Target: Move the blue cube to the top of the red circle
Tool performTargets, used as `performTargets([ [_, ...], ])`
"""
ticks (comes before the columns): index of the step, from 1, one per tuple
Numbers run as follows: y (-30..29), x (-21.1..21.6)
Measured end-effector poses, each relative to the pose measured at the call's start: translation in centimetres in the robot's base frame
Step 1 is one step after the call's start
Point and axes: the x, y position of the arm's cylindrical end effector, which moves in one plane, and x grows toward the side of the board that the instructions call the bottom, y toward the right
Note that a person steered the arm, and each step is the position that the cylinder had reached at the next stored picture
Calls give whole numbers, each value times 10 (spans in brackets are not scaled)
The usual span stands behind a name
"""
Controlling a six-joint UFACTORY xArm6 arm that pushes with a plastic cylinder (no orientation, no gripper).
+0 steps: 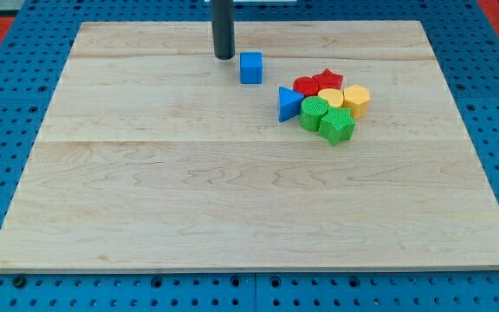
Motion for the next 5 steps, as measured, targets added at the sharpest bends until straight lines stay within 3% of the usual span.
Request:
performTargets([
  [2,15,27],
  [3,56,47],
  [5,99,33],
])
